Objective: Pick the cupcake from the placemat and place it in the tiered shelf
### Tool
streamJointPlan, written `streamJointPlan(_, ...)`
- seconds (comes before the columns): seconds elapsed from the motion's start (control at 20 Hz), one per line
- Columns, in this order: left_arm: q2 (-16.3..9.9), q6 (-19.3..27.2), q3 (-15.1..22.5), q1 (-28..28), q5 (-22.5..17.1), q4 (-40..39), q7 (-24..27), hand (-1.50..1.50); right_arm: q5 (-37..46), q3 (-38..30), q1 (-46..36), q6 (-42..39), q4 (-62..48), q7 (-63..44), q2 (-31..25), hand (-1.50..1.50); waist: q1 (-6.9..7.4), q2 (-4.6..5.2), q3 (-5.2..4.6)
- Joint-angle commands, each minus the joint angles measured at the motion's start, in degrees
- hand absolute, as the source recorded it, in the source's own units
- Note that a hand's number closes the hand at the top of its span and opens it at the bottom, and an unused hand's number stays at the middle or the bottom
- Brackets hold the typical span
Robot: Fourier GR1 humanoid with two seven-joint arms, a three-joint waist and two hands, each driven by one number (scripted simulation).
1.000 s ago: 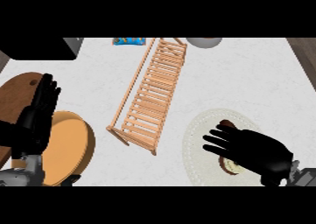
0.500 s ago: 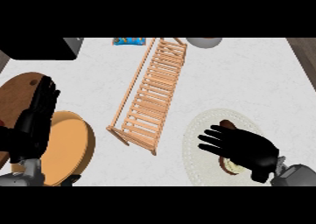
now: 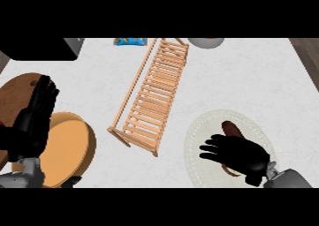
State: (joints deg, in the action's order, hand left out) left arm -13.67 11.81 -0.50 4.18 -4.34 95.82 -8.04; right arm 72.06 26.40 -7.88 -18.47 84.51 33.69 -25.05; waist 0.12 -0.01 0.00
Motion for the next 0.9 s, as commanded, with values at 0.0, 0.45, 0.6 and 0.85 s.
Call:
streamJointPlan(0.0, 0.6, -0.8, -2.1, 4.8, 0.0, -6.3, 1.7, 0.00, 3.2, -0.1, -1.1, -0.7, -1.7, 2.0, -1.5, 1.50, -0.24, 0.06, -0.01)
streamJointPlan(0.45, 2.1, -1.0, 0.0, -3.5, 2.6, 2.5, 0.6, 0.00, 3.9, -2.7, -2.1, 11.2, -3.5, 8.5, 2.0, 1.50, 0.08, -0.03, 0.00)
streamJointPlan(0.6, 2.9, -0.6, -1.3, 0.6, 2.4, -0.7, 0.0, 0.00, 4.6, -0.8, 0.5, 10.1, -2.0, 9.0, 4.0, 1.50, -0.18, 0.01, 0.00)
streamJointPlan(0.85, 3.1, -0.2, -0.8, 2.7, 3.8, 1.1, -3.6, 0.00, 0.6, -5.9, -6.6, 1.9, -5.8, 14.6, 3.2, 1.50, -0.03, 0.04, 0.00)
